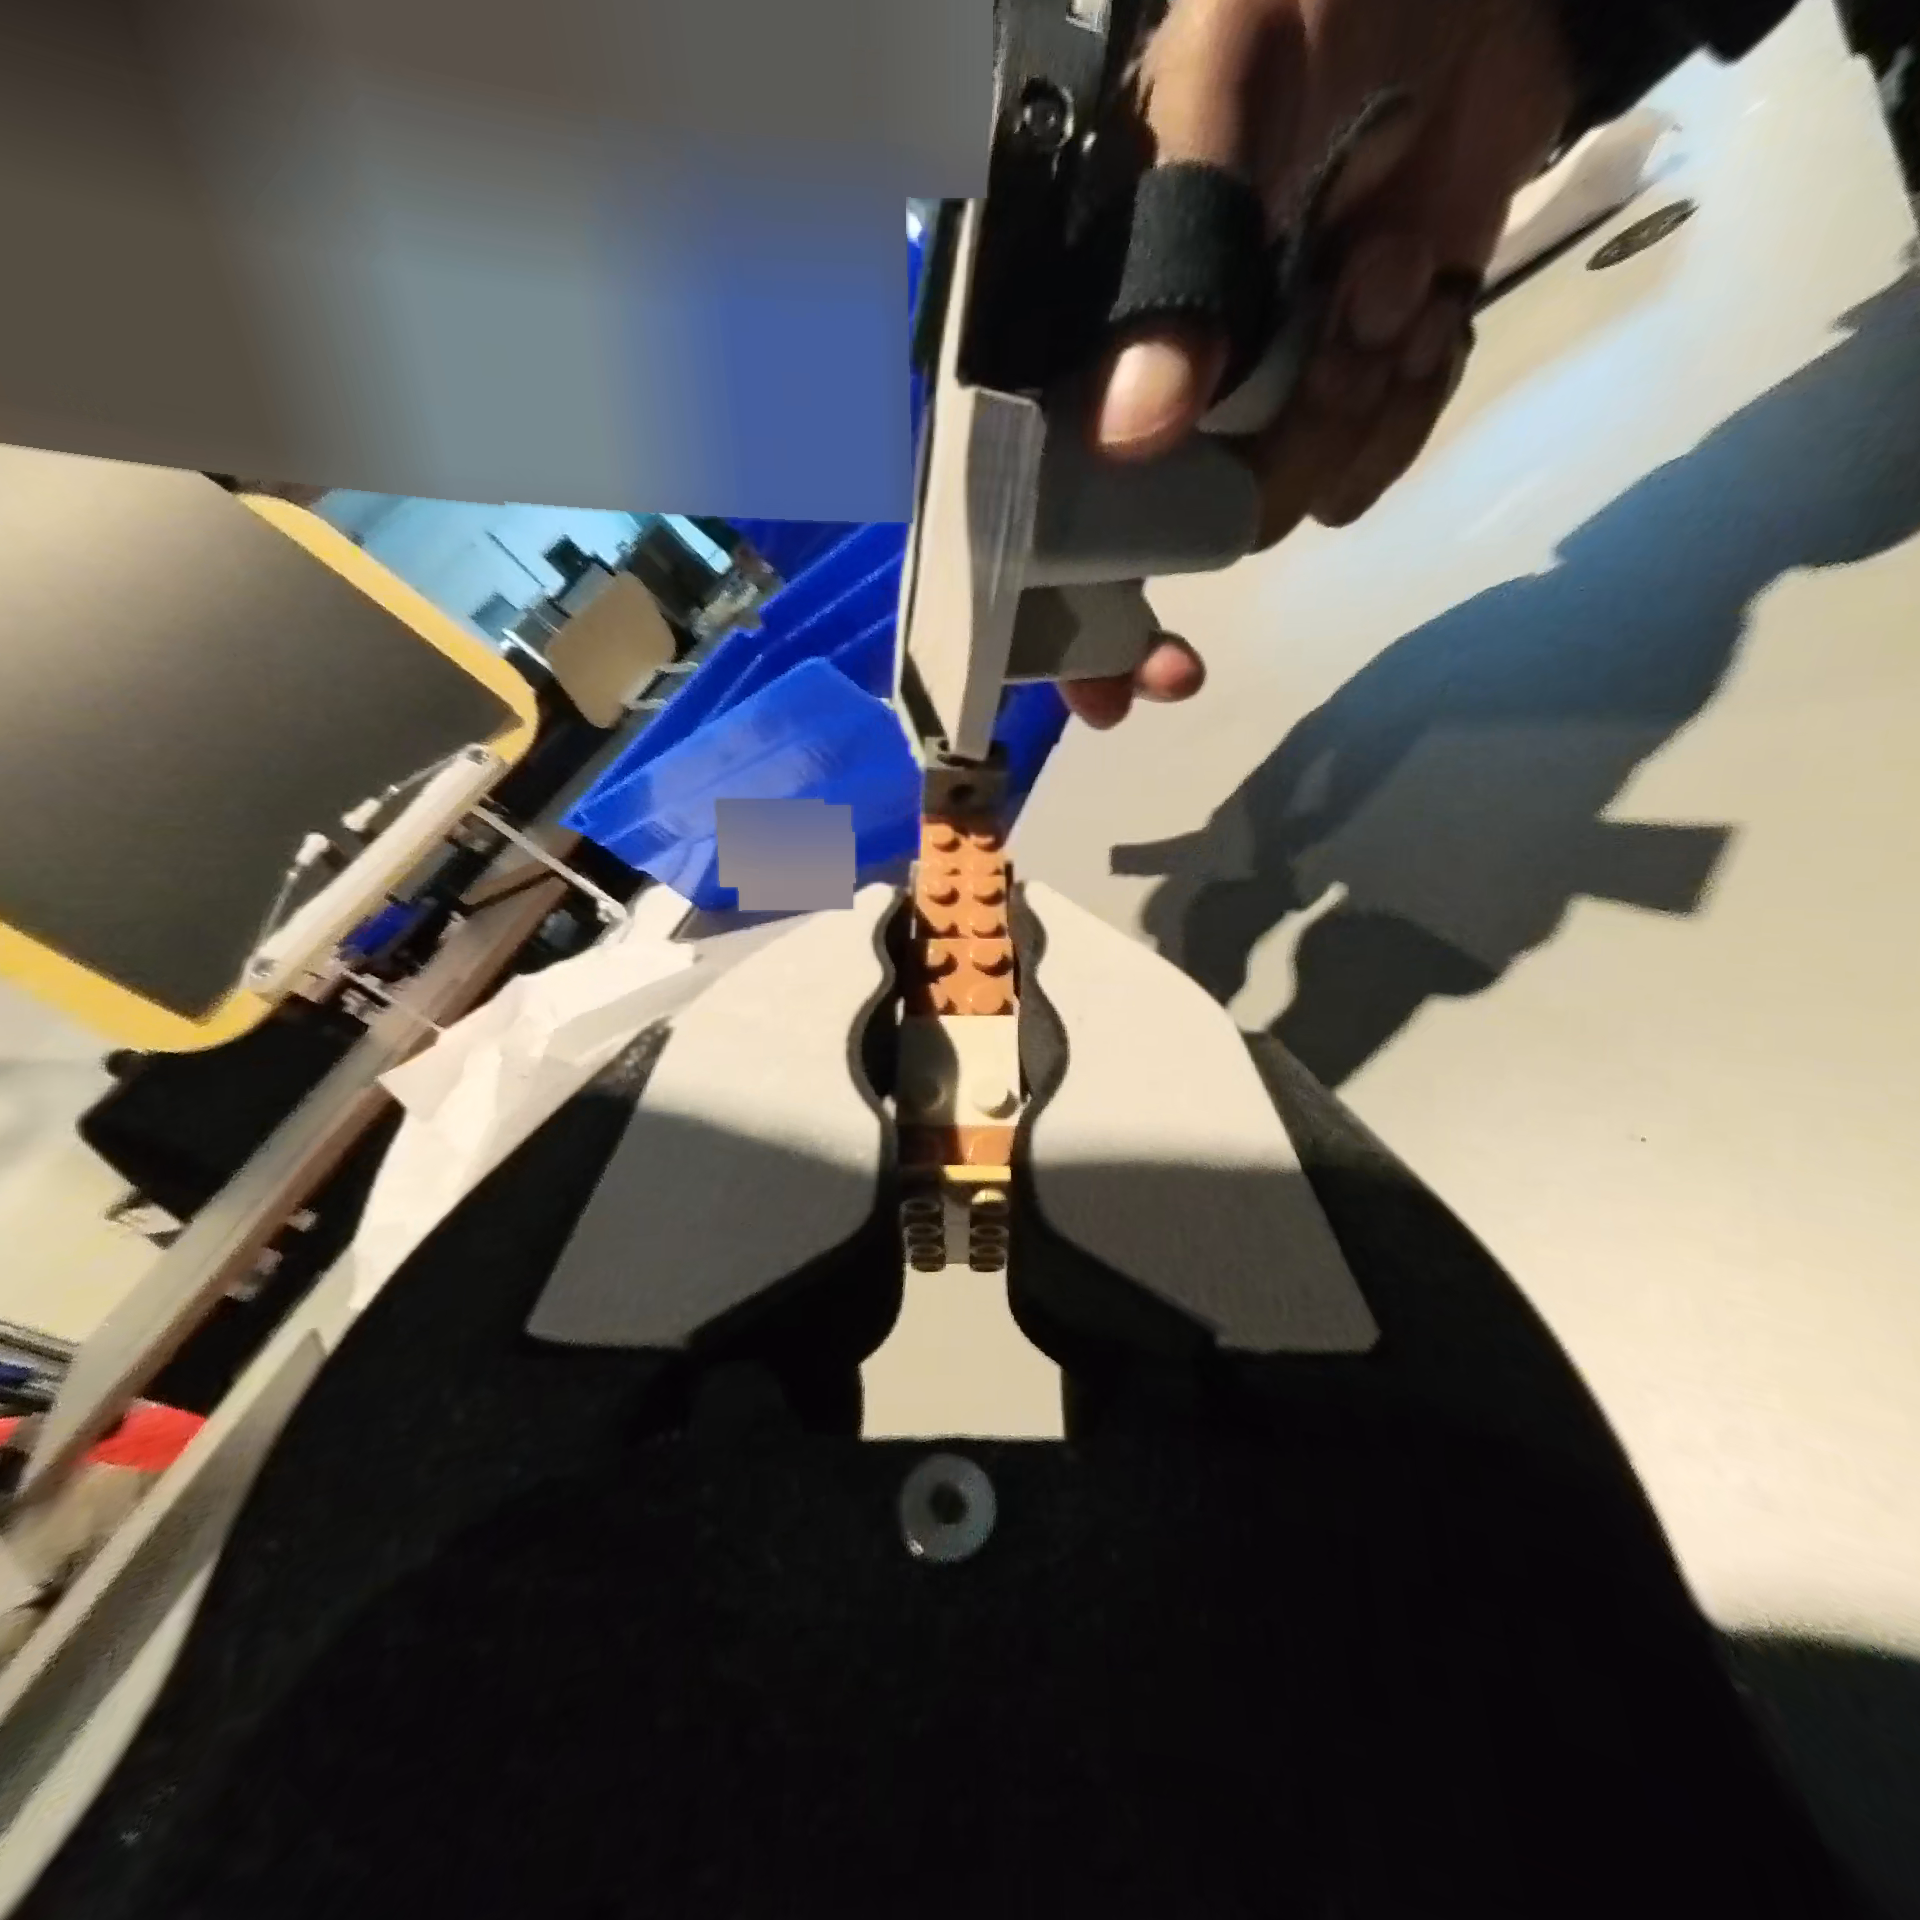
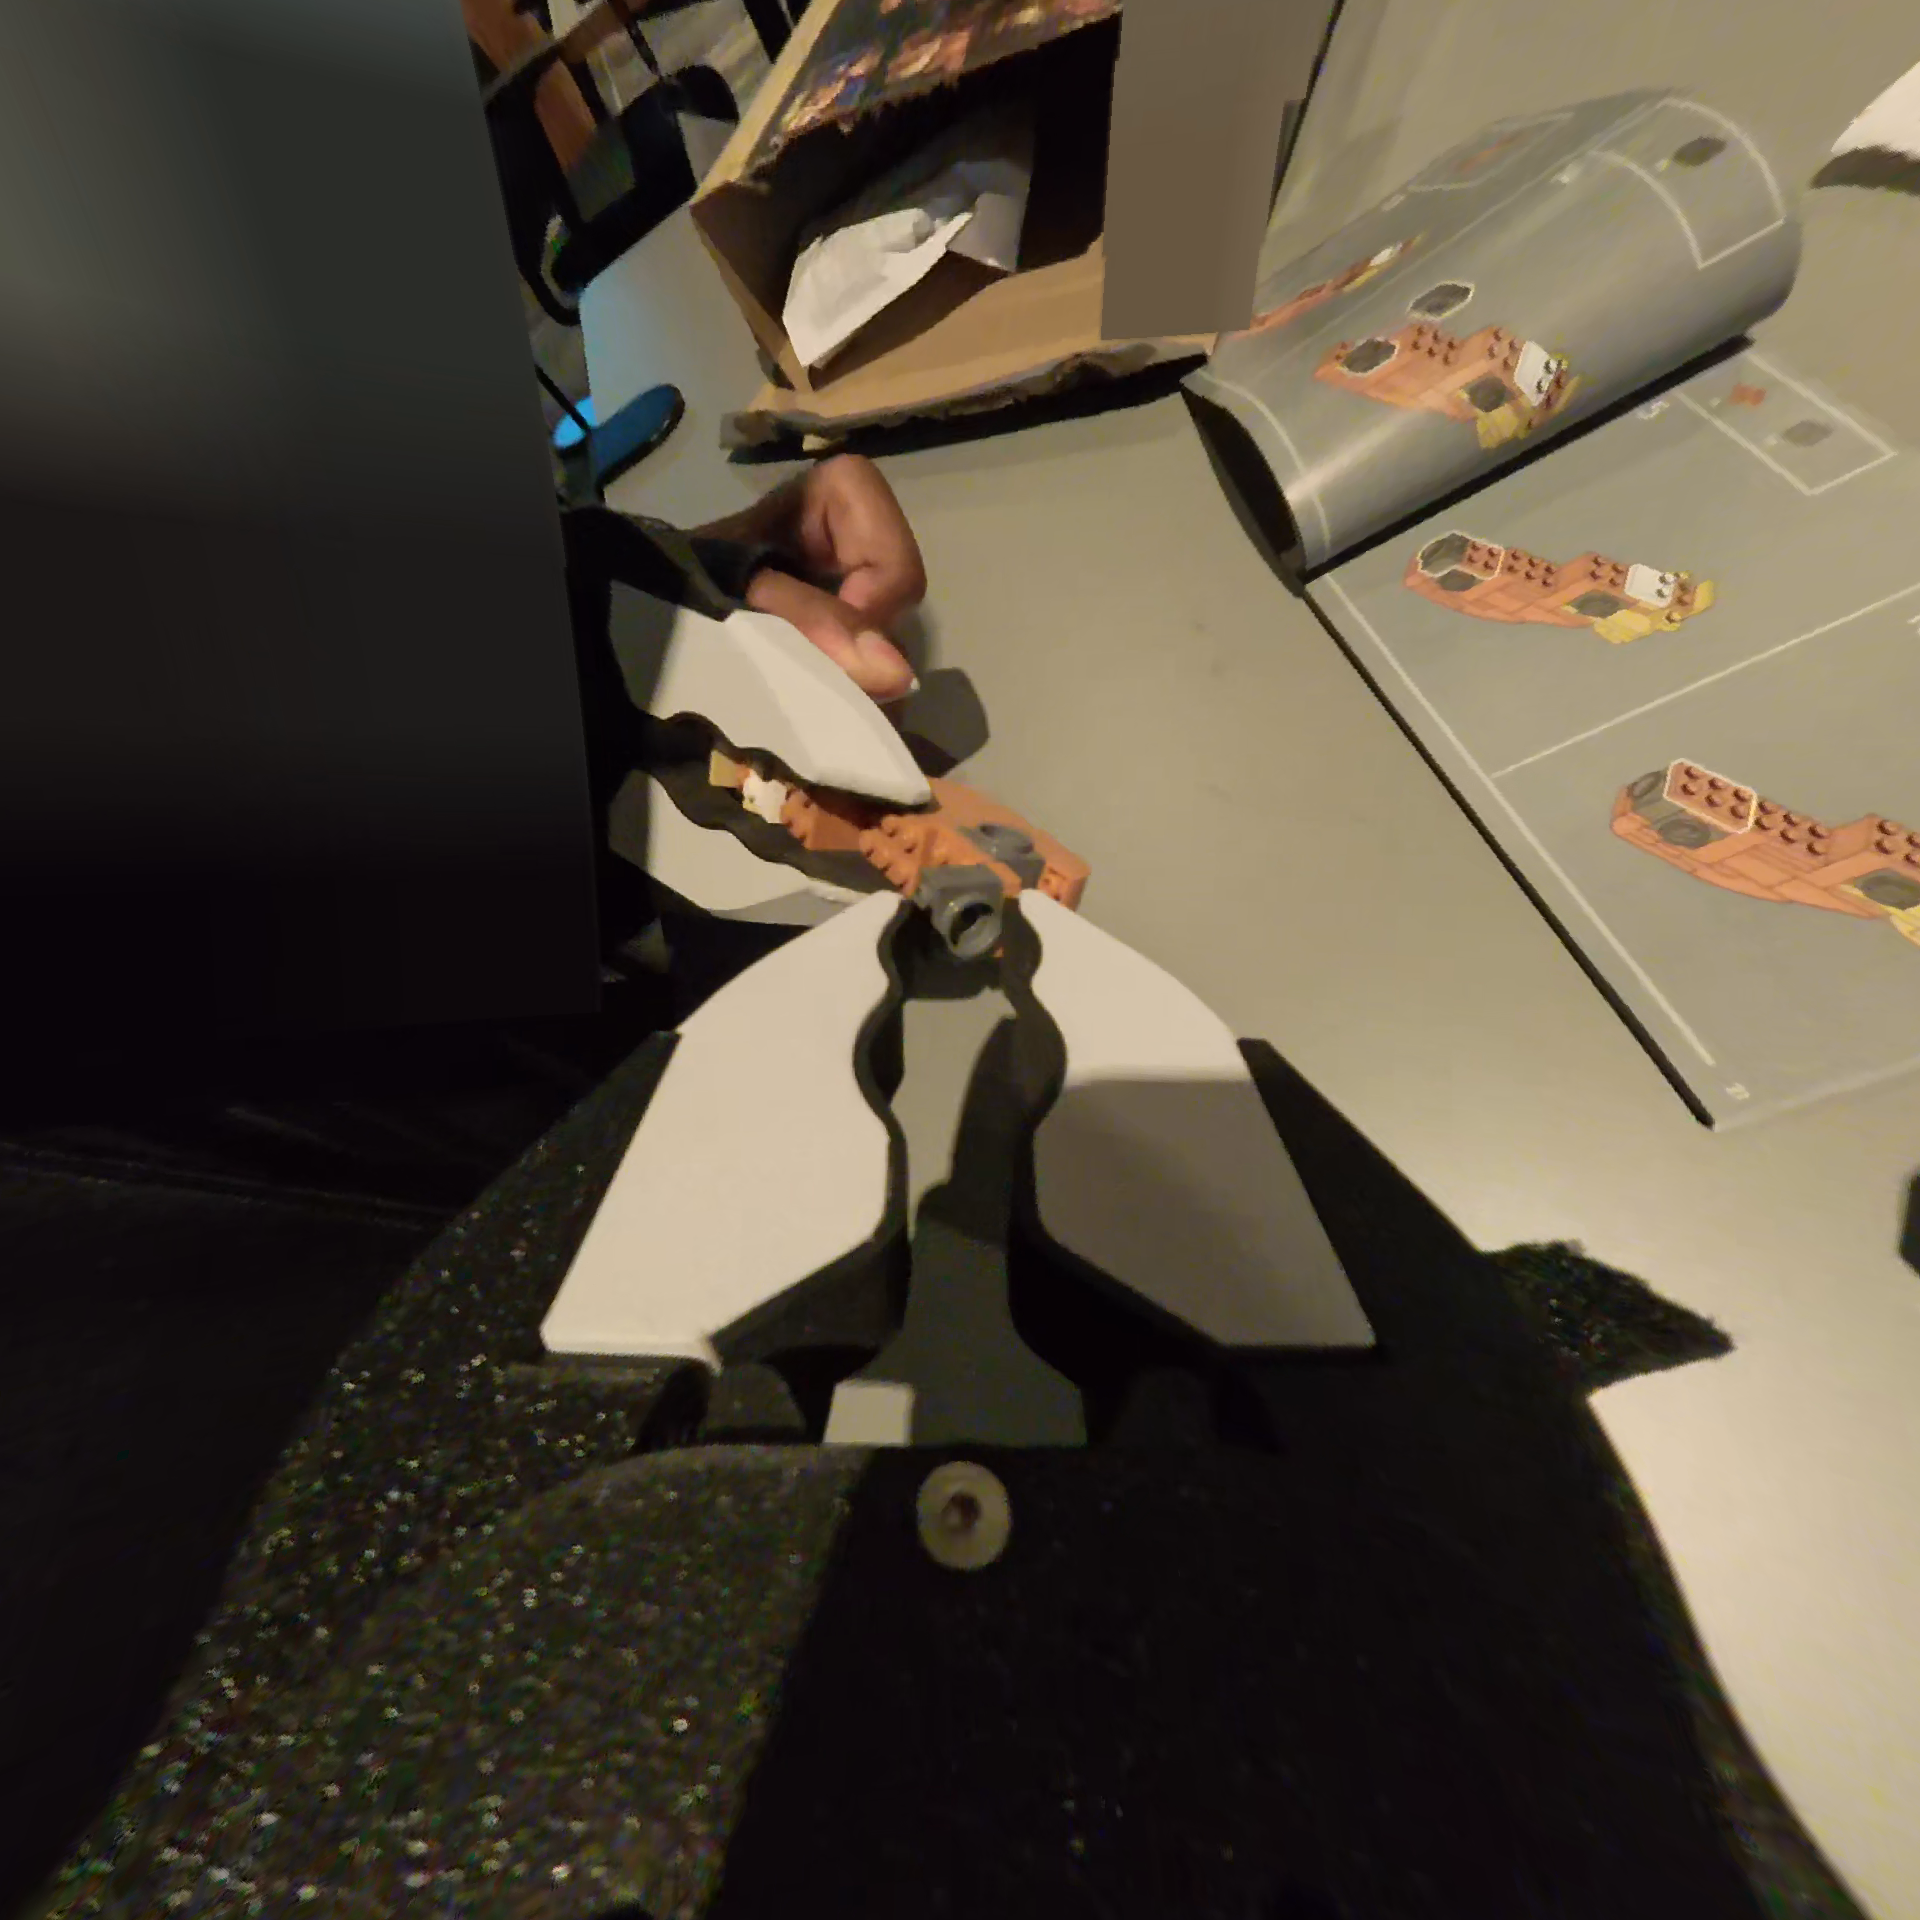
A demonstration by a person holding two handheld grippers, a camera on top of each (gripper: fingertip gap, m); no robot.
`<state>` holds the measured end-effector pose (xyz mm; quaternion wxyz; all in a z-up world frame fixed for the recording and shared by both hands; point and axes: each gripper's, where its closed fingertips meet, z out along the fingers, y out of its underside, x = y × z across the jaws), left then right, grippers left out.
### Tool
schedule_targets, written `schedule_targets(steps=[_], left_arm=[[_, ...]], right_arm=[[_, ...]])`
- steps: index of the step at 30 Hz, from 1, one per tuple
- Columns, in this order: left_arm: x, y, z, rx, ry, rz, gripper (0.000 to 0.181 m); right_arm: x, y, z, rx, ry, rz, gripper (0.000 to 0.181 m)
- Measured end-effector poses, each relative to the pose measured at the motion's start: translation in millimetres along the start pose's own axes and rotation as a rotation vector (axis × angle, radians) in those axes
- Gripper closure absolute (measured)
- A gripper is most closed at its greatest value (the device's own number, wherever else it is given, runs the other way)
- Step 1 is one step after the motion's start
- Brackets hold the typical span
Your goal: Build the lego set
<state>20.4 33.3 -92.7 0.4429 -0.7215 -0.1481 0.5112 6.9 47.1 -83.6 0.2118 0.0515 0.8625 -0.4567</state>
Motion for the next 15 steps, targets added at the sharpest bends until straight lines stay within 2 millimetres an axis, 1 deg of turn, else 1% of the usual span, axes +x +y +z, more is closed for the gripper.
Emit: schedule_targets(steps=[3,5,11,15], left_arm=[[4.4,-1.6,1.3,0.008,0.022,0.005,0.165],[6.6,1.2,2.7,-0.008,0.031,0.015,0.164],[7.6,5.8,4.0,-0.027,0.050,-0.004,0.165],[6.1,4.8,4.8,-0.019,0.046,-0.015,0.164]], right_arm=[[4.7,7.2,3.1,-0.009,-0.004,0.034,0.166],[8.8,11.3,5.3,-0.010,-0.004,0.056,0.166],[13.3,11.1,3.7,0.024,-0.040,0.117,0.166],[13.3,12.9,4.5,0.028,-0.065,0.150,0.166]])
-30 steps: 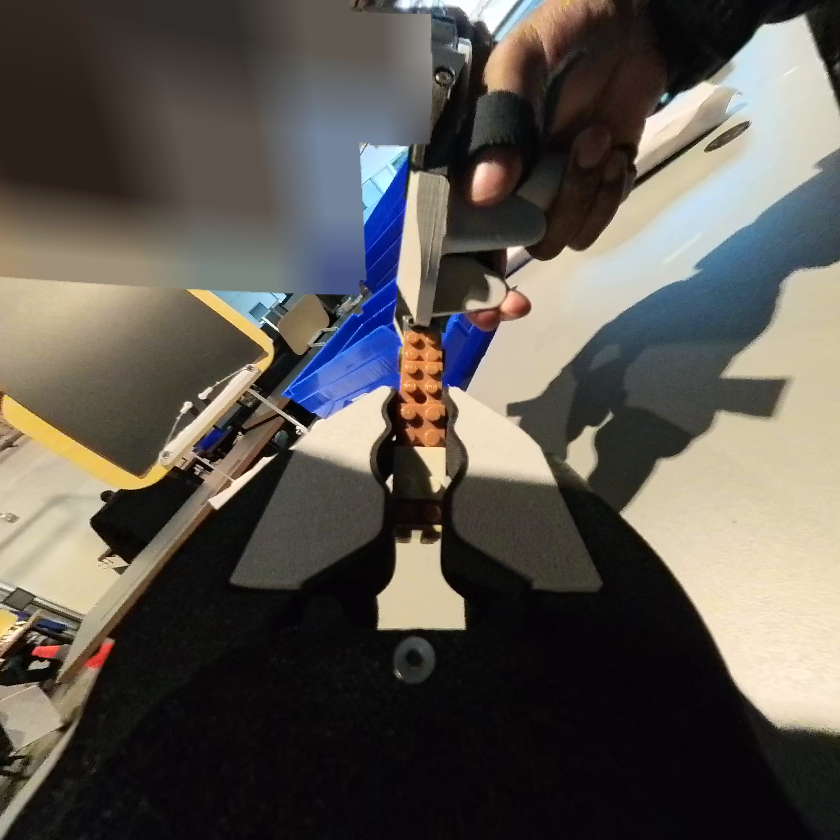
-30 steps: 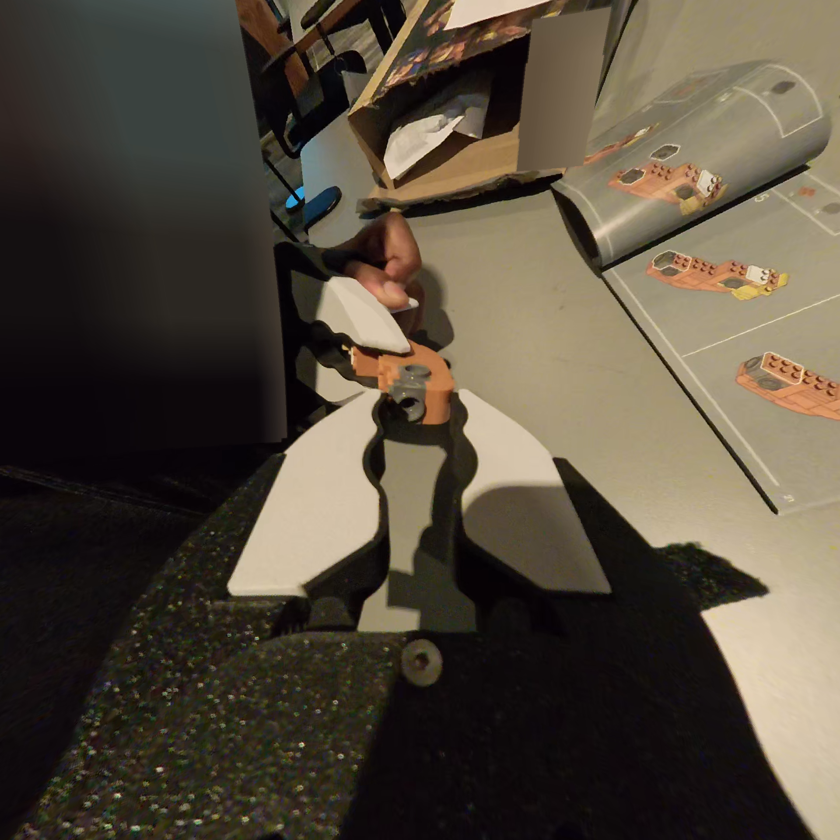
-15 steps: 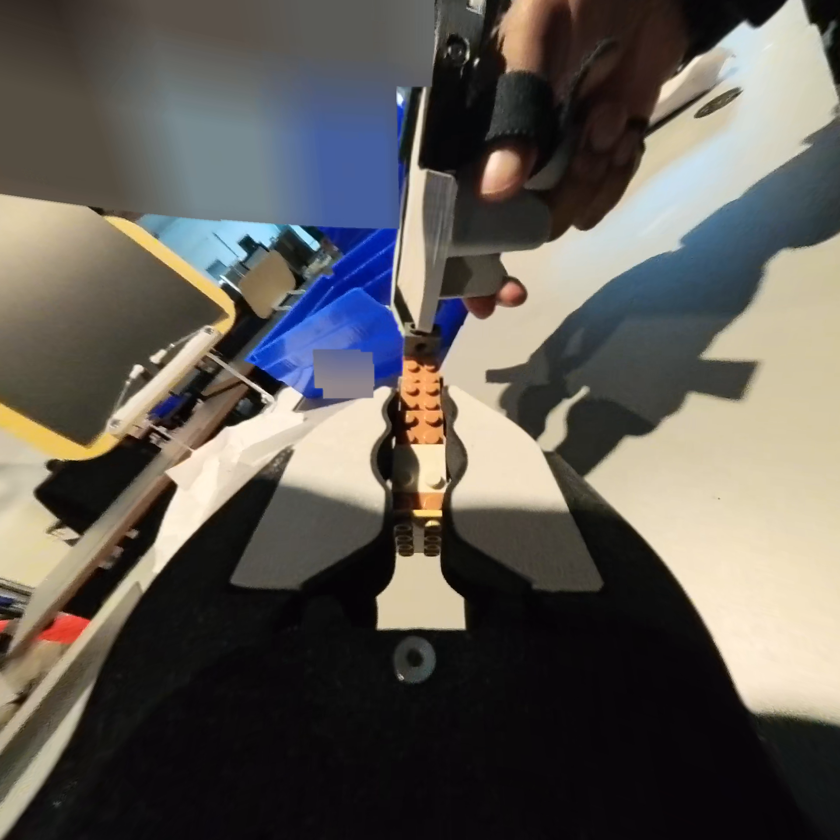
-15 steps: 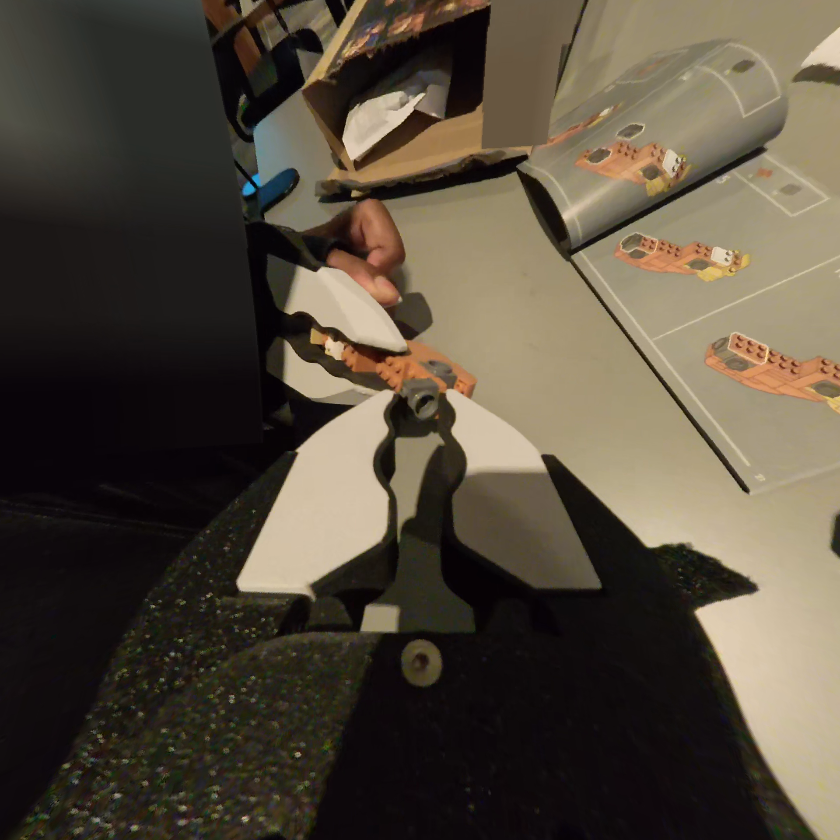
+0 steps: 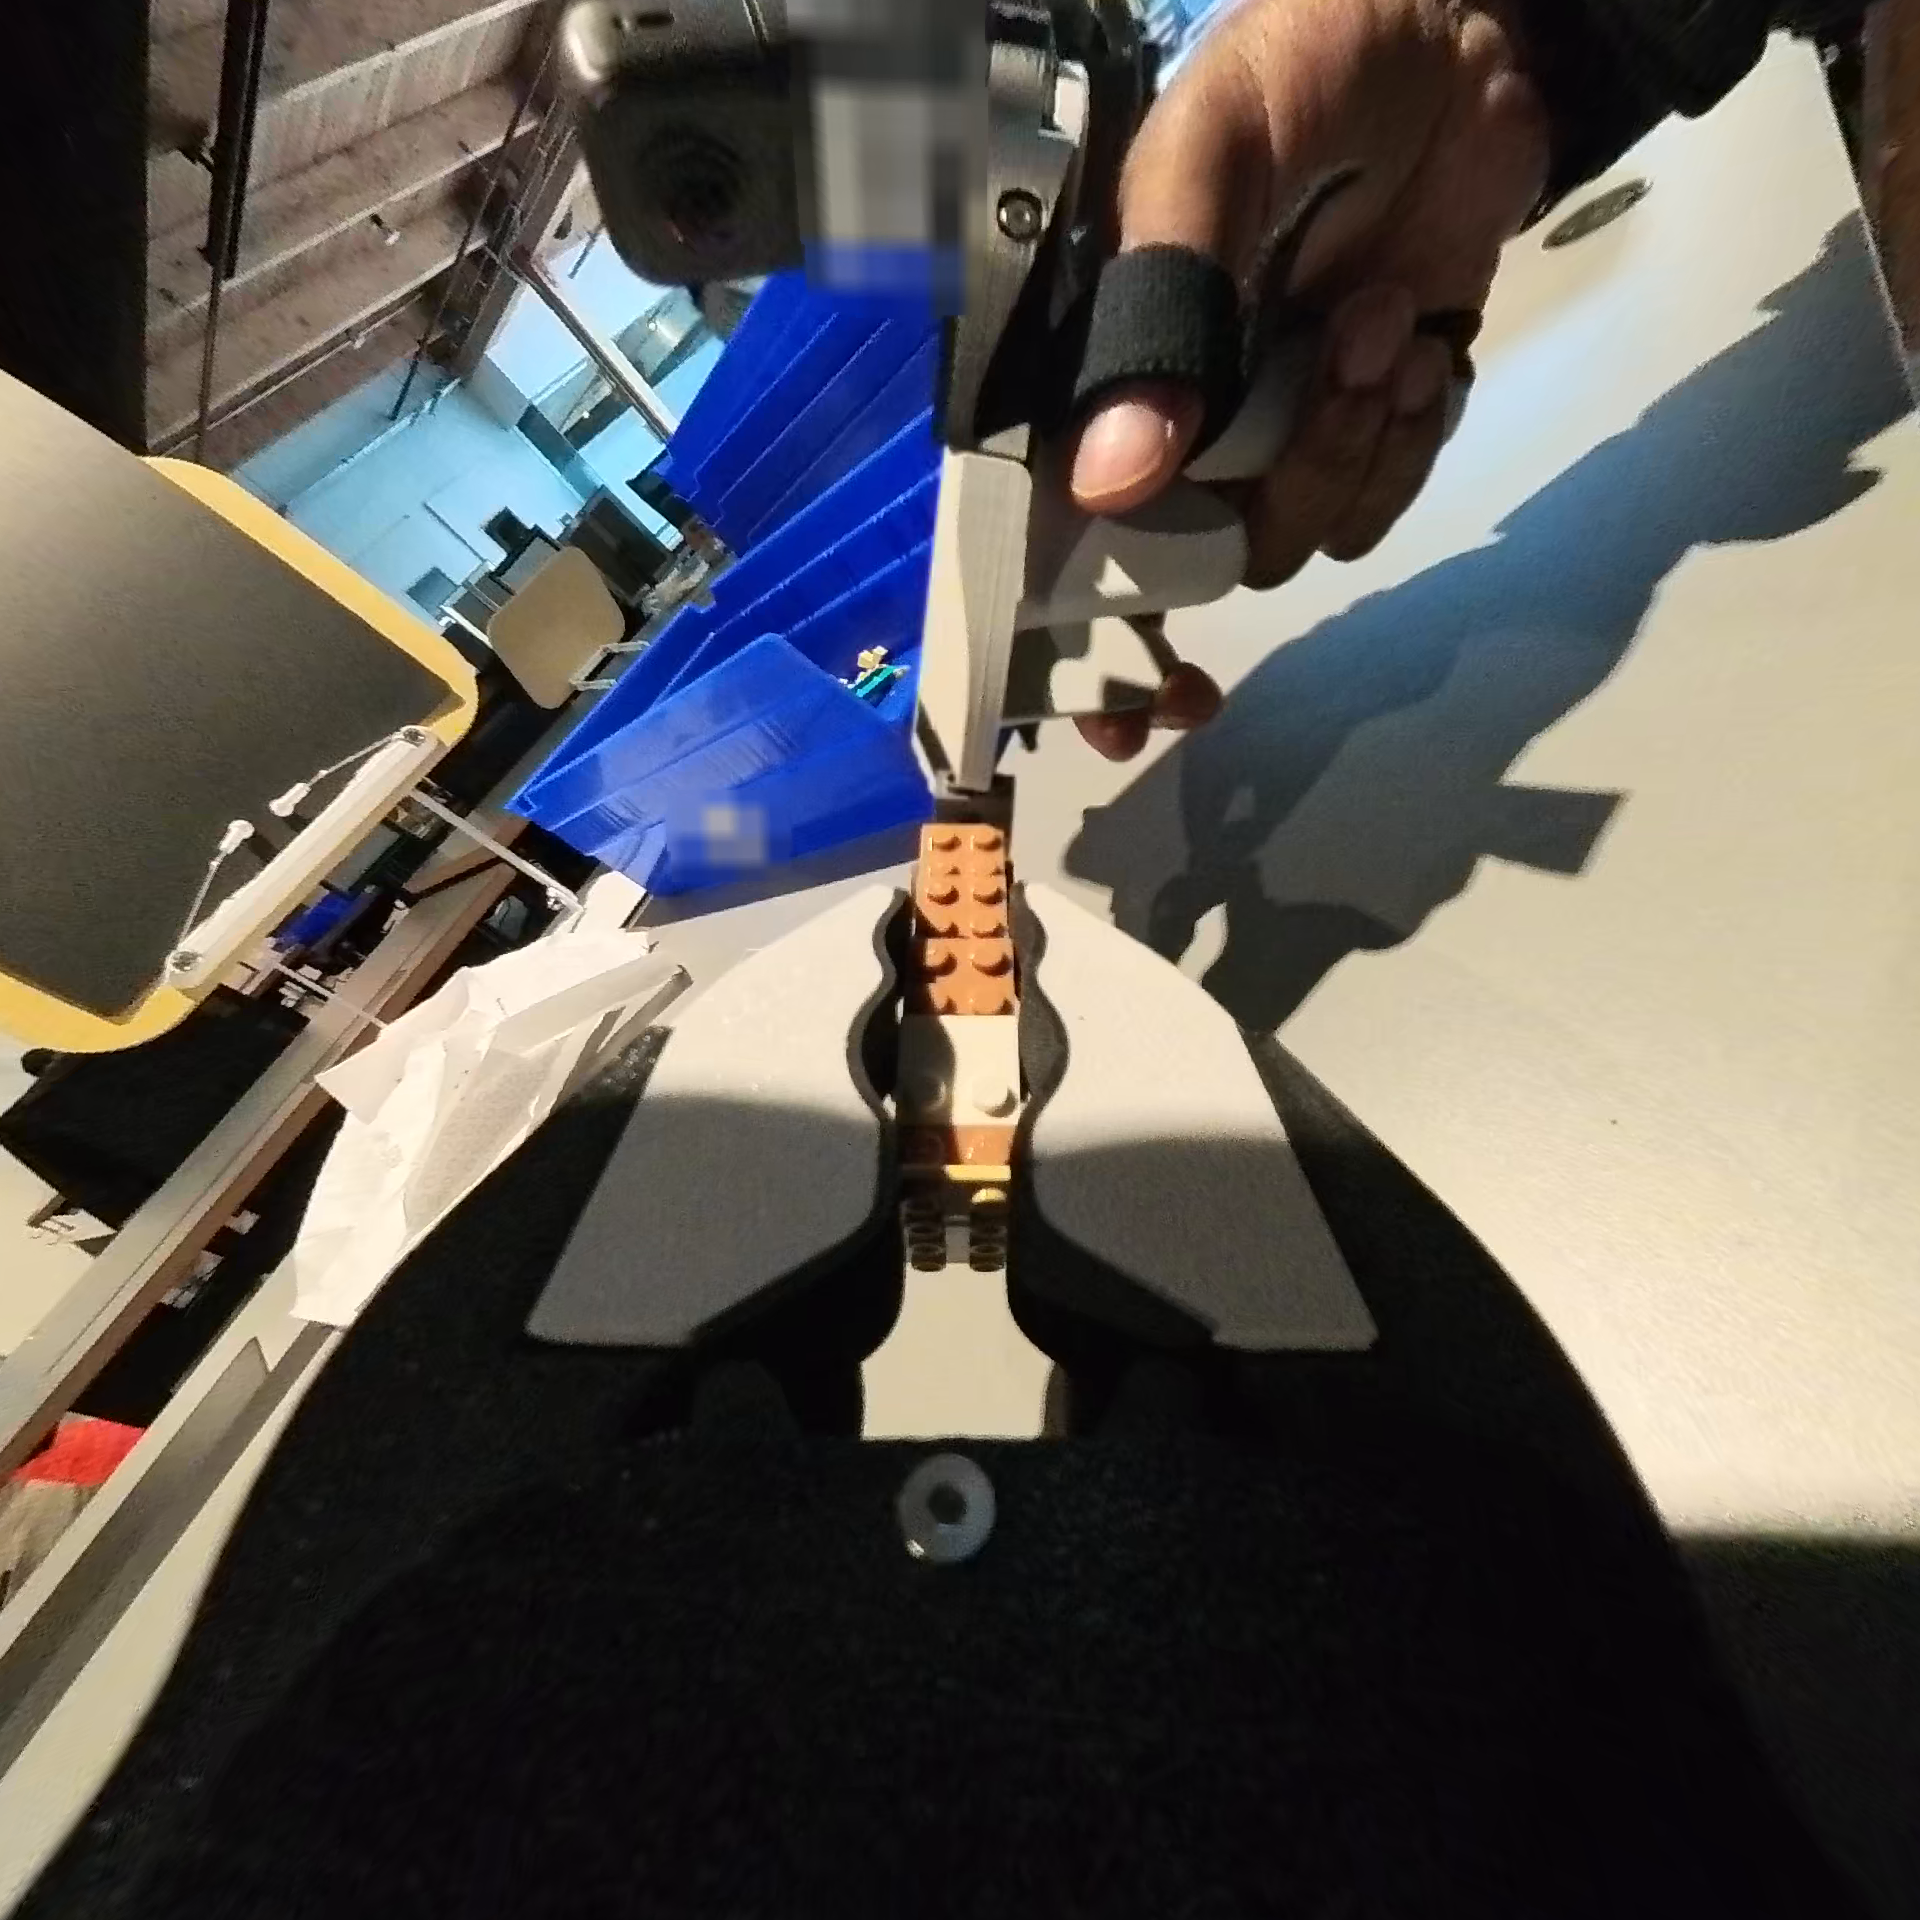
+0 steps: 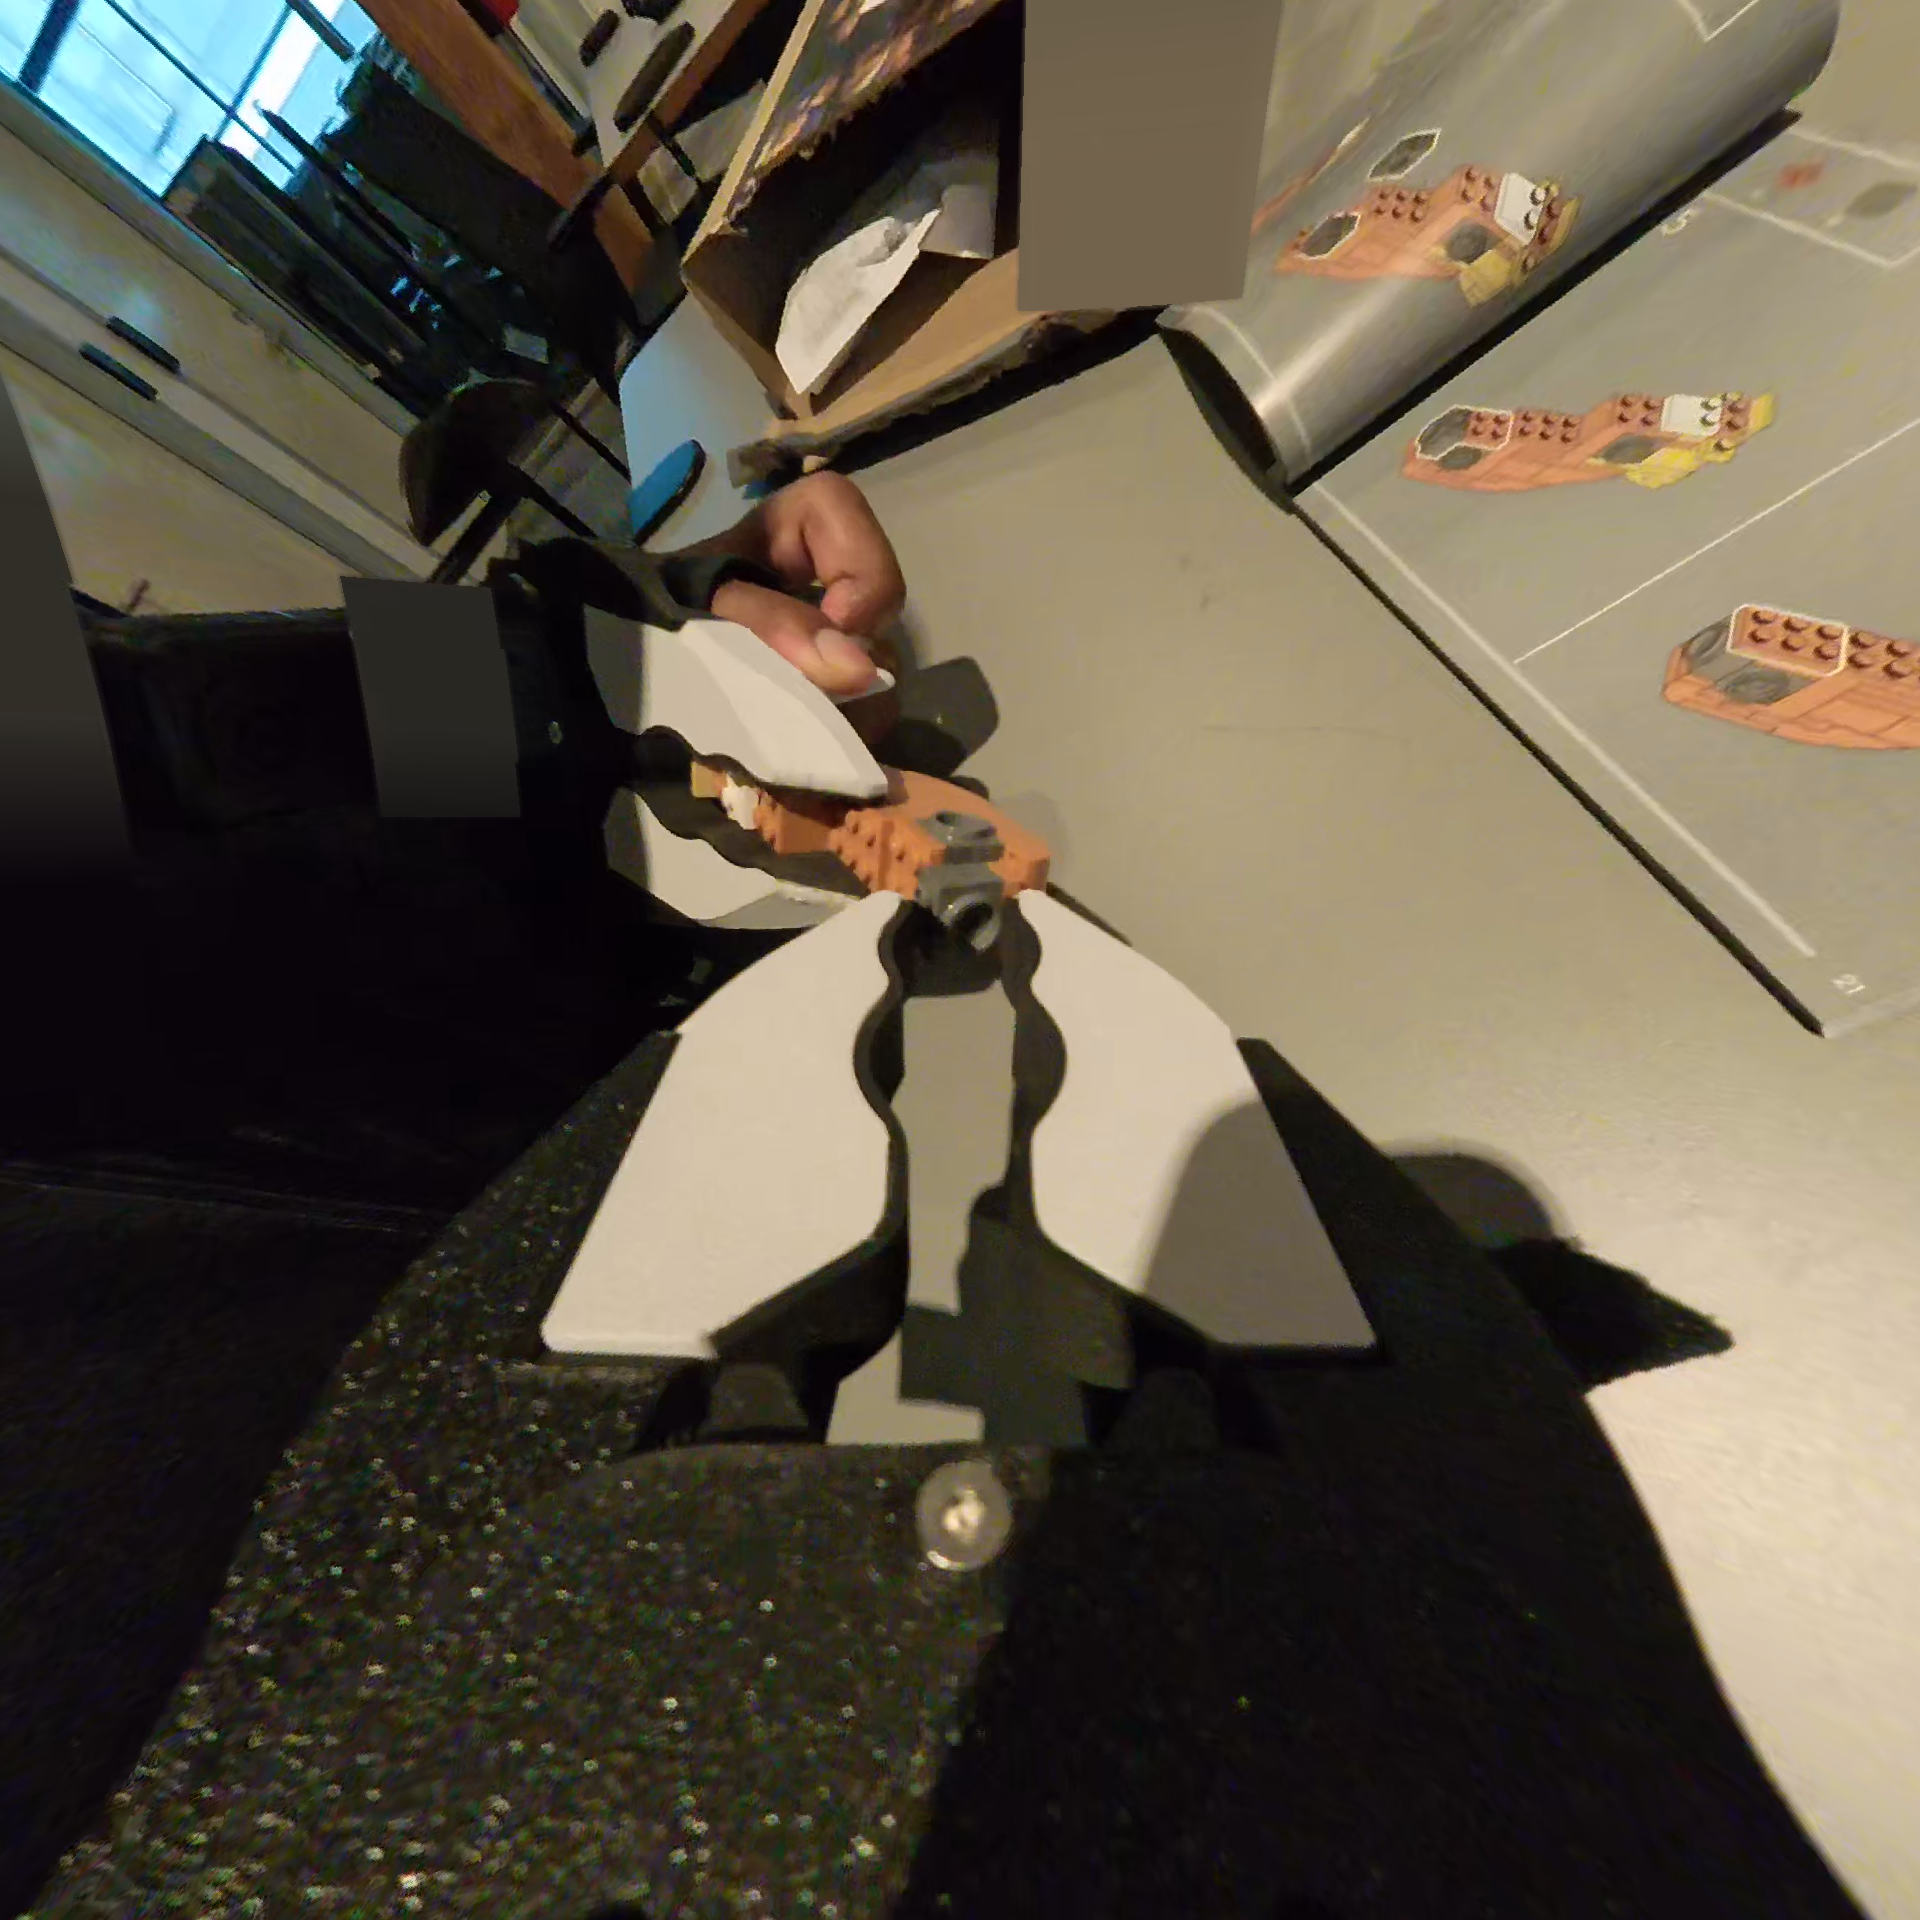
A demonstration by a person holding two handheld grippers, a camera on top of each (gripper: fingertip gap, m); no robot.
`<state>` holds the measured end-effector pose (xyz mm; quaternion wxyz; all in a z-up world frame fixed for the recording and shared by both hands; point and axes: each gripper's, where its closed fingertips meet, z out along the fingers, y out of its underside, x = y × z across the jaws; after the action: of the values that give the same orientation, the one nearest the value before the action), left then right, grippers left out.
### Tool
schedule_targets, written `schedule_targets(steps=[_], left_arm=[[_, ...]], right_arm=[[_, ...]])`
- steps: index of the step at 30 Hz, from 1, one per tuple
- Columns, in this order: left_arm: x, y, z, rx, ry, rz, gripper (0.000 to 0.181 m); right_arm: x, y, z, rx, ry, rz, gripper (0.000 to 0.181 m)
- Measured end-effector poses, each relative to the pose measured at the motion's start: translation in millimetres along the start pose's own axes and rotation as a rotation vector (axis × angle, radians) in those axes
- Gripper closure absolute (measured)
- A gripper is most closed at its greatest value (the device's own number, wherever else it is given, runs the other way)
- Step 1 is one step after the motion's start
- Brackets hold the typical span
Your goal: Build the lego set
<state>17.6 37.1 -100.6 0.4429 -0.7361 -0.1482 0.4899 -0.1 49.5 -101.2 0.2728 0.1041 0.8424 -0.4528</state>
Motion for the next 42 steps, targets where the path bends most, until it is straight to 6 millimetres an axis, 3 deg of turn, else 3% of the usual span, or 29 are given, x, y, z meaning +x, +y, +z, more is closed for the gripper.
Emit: schedule_targets(steps=[11,20,31,42], left_arm=[[12.1,10.2,2.6,-0.039,0.094,0.002,0.164],[17.9,14.5,4.3,-0.046,0.179,0.005,0.165],[14.7,4.2,5.0,0.020,0.163,0.005,0.164],[9.2,-18.0,-6.2,0.157,0.107,0.038,0.164]], right_arm=[[5.5,15.7,8.6,-0.034,-0.040,0.165,0.166],[9.5,20.3,10.3,0.016,-0.038,0.203,0.165],[7.0,14.8,4.1,0.059,0.009,0.140,0.158],[-13.7,5.5,-0.9,0.082,-0.082,0.092,0.149]])
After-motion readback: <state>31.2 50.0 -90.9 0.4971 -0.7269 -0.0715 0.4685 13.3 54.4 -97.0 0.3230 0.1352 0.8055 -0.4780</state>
